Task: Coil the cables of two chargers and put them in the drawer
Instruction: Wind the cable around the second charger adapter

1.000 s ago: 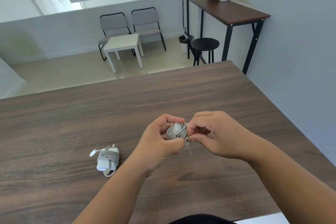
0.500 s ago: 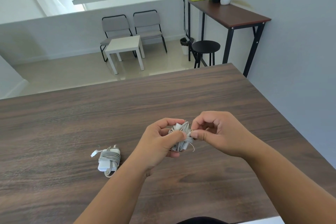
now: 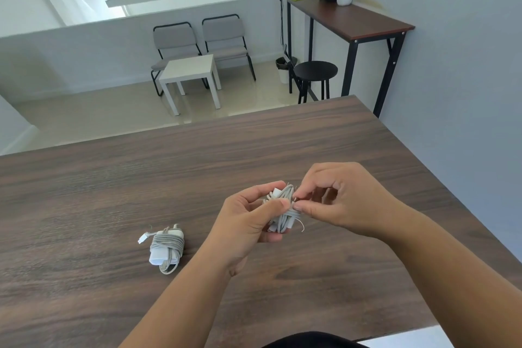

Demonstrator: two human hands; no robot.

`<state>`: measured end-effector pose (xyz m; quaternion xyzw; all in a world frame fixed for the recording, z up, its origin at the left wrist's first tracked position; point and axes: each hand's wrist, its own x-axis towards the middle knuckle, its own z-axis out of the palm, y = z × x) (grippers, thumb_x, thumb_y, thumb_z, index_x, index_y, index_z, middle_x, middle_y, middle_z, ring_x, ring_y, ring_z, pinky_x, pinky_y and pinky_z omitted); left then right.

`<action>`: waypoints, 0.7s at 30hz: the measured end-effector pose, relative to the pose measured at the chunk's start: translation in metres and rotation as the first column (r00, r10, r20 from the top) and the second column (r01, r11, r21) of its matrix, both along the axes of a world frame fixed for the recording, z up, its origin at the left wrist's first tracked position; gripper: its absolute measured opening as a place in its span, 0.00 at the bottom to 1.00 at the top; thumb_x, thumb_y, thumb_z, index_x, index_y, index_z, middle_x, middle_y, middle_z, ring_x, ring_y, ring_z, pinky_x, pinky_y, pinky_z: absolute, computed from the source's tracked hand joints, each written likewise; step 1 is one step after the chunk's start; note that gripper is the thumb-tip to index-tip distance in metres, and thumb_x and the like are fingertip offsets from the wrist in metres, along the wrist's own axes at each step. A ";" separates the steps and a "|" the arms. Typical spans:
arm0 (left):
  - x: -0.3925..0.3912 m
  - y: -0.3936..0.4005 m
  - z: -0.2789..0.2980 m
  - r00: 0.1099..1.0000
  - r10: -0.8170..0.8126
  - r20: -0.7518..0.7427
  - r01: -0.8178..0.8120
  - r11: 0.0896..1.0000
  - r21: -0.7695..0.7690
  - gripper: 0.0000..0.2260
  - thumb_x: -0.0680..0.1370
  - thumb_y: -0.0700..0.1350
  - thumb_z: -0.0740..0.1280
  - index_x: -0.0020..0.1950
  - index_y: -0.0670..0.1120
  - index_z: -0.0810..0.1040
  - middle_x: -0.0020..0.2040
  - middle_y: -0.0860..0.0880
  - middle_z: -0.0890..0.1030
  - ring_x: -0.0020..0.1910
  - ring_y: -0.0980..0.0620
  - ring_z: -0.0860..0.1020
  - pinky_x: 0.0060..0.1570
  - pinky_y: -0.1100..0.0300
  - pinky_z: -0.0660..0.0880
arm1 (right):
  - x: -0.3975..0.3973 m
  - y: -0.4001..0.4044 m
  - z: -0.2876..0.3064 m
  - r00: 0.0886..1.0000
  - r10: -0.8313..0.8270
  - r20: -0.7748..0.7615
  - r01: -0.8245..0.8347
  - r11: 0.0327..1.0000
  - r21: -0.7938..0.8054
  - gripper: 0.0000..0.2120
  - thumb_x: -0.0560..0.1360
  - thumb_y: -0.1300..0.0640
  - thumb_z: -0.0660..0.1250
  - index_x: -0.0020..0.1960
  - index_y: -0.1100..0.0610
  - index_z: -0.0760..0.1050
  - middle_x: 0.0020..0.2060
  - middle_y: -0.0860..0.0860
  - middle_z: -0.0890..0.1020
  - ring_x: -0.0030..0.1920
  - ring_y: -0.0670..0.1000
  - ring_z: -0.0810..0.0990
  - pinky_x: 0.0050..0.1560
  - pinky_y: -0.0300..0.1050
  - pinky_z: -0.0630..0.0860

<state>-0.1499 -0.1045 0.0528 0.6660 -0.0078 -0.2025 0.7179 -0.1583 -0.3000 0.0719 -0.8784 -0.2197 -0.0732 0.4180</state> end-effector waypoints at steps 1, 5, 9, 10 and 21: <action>-0.001 0.000 -0.001 1.000 -0.003 0.002 0.003 1.000 -0.003 0.12 0.75 0.39 0.71 0.57 0.50 0.83 0.46 0.45 0.86 0.40 0.46 0.83 0.30 0.63 0.78 | -0.001 0.000 0.000 1.000 0.018 -0.005 -0.018 1.000 0.003 0.02 0.69 0.59 0.76 0.41 0.54 0.83 0.38 0.43 0.82 0.37 0.46 0.80 0.35 0.31 0.73; 0.000 0.000 -0.002 0.999 -0.037 0.023 0.037 0.999 0.013 0.14 0.74 0.38 0.72 0.57 0.51 0.83 0.46 0.46 0.86 0.41 0.49 0.84 0.32 0.61 0.78 | -0.002 0.001 -0.003 0.997 0.073 0.034 -0.072 0.997 -0.030 0.04 0.70 0.61 0.74 0.40 0.56 0.79 0.38 0.44 0.80 0.36 0.47 0.79 0.35 0.32 0.73; 0.004 0.002 0.001 0.995 -0.066 0.077 0.063 0.997 0.034 0.16 0.70 0.40 0.74 0.56 0.51 0.83 0.44 0.48 0.86 0.40 0.51 0.84 0.37 0.58 0.81 | -0.001 0.002 -0.006 0.991 0.063 0.121 -0.066 0.998 0.025 0.04 0.70 0.62 0.74 0.41 0.57 0.79 0.38 0.47 0.80 0.37 0.49 0.80 0.36 0.37 0.77; 0.005 0.002 0.002 0.994 -0.067 0.085 0.065 0.997 0.031 0.16 0.69 0.40 0.73 0.57 0.51 0.82 0.44 0.48 0.86 0.40 0.51 0.83 0.38 0.57 0.81 | -0.001 0.003 -0.006 0.990 0.053 0.134 -0.059 0.998 0.036 0.04 0.70 0.62 0.74 0.41 0.57 0.79 0.38 0.47 0.80 0.37 0.49 0.80 0.37 0.37 0.77; 0.006 0.009 0.002 0.986 -0.078 0.145 0.070 0.996 0.062 0.18 0.71 0.35 0.74 0.58 0.50 0.82 0.45 0.49 0.86 0.40 0.56 0.83 0.36 0.61 0.79 | 0.001 0.007 -0.018 0.984 0.009 0.180 -0.026 0.996 0.090 0.04 0.70 0.61 0.74 0.42 0.57 0.79 0.39 0.45 0.80 0.38 0.47 0.80 0.37 0.38 0.78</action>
